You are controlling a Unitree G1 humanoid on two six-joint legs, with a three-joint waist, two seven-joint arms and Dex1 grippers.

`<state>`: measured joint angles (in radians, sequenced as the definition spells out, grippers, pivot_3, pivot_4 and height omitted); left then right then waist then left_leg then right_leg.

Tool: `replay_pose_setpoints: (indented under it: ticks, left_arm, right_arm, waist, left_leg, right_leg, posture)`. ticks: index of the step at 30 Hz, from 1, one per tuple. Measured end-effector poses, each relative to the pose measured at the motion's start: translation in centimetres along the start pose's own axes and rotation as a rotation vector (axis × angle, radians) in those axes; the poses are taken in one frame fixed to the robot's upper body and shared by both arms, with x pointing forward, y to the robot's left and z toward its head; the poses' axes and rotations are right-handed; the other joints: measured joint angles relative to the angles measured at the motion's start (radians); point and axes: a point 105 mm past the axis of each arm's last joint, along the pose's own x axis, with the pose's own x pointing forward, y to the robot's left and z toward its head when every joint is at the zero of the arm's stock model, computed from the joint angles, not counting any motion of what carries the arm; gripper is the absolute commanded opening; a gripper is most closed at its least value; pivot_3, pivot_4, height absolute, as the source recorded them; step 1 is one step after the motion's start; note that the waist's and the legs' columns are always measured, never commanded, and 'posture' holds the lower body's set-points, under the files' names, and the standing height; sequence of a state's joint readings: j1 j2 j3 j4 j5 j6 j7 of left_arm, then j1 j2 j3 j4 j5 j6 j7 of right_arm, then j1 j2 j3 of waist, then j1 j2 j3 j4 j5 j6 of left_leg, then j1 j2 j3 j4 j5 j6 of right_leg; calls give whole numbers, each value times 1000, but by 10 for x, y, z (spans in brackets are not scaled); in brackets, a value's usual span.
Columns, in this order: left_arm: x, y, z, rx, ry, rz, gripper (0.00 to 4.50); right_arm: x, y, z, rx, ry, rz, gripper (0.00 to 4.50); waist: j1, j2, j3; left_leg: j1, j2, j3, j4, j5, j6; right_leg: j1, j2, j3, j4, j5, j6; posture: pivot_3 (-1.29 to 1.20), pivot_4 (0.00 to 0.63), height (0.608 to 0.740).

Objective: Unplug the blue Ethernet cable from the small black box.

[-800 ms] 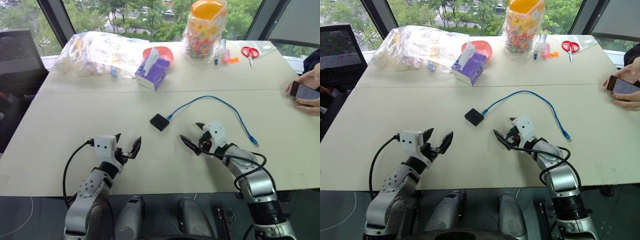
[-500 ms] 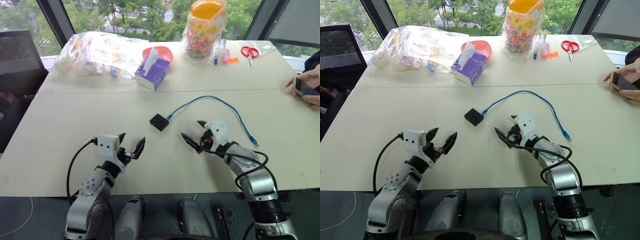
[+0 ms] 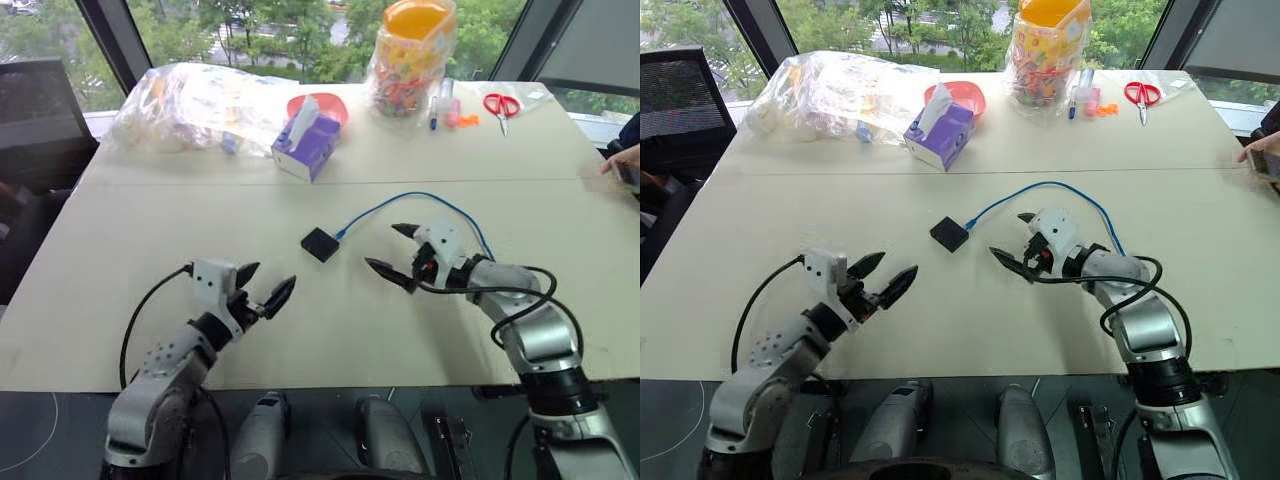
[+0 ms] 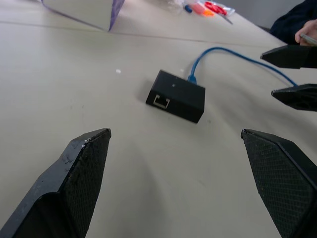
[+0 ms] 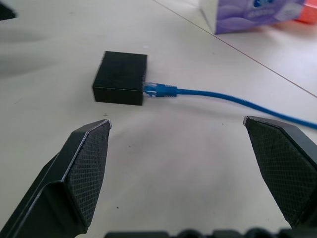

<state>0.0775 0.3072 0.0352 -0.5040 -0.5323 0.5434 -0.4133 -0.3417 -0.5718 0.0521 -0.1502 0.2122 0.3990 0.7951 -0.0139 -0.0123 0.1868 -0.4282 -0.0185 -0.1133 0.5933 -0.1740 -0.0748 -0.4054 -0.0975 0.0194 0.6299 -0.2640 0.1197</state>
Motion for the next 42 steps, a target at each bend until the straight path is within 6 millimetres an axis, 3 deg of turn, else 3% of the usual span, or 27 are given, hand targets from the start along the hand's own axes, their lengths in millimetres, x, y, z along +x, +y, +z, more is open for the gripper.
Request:
replay_pose_setpoints:
  ticks: [8,15,19,23,37,40,42]
  left_arm:
    - [-2,9,15,-33,41,-95,4416]
    - [-6,25,29,12,46,-82,4416]
    - [-8,28,29,12,37,-51,4416]
    - [-14,28,25,5,34,-12,4416]
    - [-27,31,26,34,4,87,4416]
    - [-26,32,28,41,-8,105,4500]
    - [-26,32,30,51,-16,114,4500]
  right_arm:
    - [23,-20,34,-230,75,278,4500]
    - [74,-24,56,-616,261,553,4500]
    - [95,-20,41,-794,377,607,4500]
    - [102,-19,27,-880,463,641,4500]
    - [131,-11,36,-1009,568,575,4500]
    - [137,-4,36,-1045,590,583,3563]
    - [139,0,34,-1051,607,593,2560]
  waist:
    - [-5,1,1]
    - [-27,3,3]
    - [-30,2,3]
    - [-31,2,4]
    - [-42,2,4]
    - [-54,2,3]
    - [-59,2,3]
  left_leg:
    - [1,0,0,0,0,0]
    - [2,0,0,-2,1,-1]
    - [2,0,0,-2,1,-1]
    - [2,0,-1,-3,2,-2]
    - [15,0,-1,-2,3,-4]
    - [18,0,-1,-2,3,-4]
    - [19,0,-1,-2,3,-4]
  right_leg:
    - [0,0,0,1,0,0]
    - [0,1,0,2,2,3]
    - [-1,1,0,2,2,4]
    - [-1,1,0,3,2,4]
    - [2,3,4,19,-1,-2]
    - [6,3,4,19,-2,-2]
    - [6,3,4,19,-2,-2]
  posture:
    - [0,150,726]
    - [0,150,726]
    - [0,150,726]
    - [0,150,726]
    - [0,150,726]
    - [0,150,726]
    - [0,150,726]
